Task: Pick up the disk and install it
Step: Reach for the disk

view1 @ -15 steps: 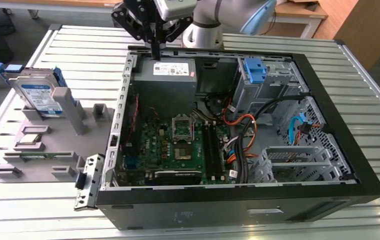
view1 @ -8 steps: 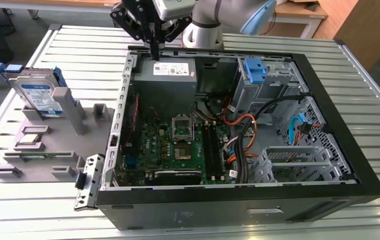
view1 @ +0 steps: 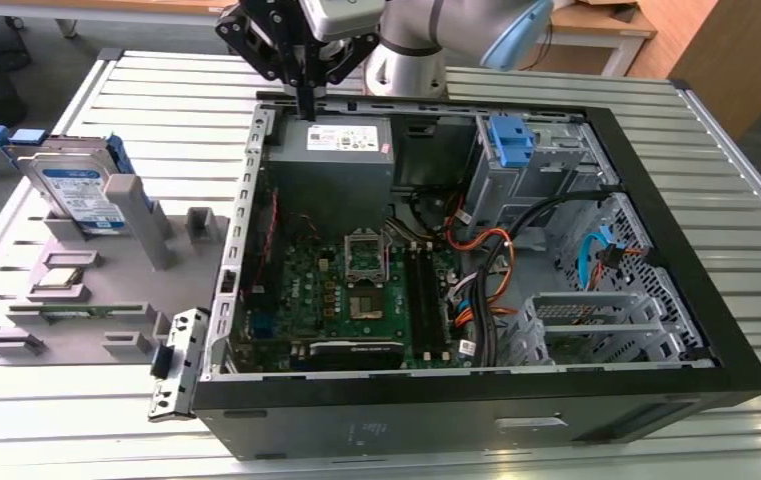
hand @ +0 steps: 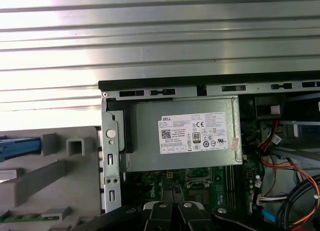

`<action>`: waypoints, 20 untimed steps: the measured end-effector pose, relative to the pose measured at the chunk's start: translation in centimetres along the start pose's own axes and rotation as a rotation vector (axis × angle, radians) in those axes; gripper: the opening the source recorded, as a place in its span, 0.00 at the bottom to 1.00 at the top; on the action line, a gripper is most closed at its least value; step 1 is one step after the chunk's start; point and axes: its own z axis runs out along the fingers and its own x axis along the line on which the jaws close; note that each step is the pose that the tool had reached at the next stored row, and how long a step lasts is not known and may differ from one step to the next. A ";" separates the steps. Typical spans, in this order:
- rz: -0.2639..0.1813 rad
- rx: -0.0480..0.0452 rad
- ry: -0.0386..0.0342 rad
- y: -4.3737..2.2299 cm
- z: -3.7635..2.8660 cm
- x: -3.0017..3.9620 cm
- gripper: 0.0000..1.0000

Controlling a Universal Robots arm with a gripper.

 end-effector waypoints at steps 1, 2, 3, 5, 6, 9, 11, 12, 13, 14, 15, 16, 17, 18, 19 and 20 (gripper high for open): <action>0.000 0.0000 0.0000 0.00 0.00 0.01 0.10; 0.000 0.0000 0.0000 -0.01 0.00 0.02 0.10; 0.000 0.0000 0.0000 -0.01 0.00 0.04 0.10; 0.000 -0.0001 -0.0001 -0.01 0.00 0.06 0.10; 0.000 -0.0001 0.0000 -0.01 0.01 0.08 0.10; 0.000 0.0000 0.0000 -0.02 0.01 0.18 0.10; 0.000 0.0000 0.0000 -0.03 0.01 0.27 0.10; 0.000 0.0000 0.0000 -0.03 0.01 0.33 0.10; 0.000 0.0000 0.0000 -0.04 0.01 0.39 0.10; 0.000 0.0000 0.0000 -0.04 0.01 0.44 0.10; 0.000 0.0000 0.0000 -0.04 0.01 0.50 0.10; 0.000 -0.0001 -0.0001 -0.05 0.01 0.56 0.10; 0.000 0.0000 0.0000 -0.05 0.01 0.63 0.10; 0.000 0.0000 0.0000 -0.06 0.00 0.69 0.10; 0.000 0.0000 0.0000 -0.06 0.00 0.76 0.10; 0.000 -0.0001 0.0000 -0.07 0.01 0.82 0.10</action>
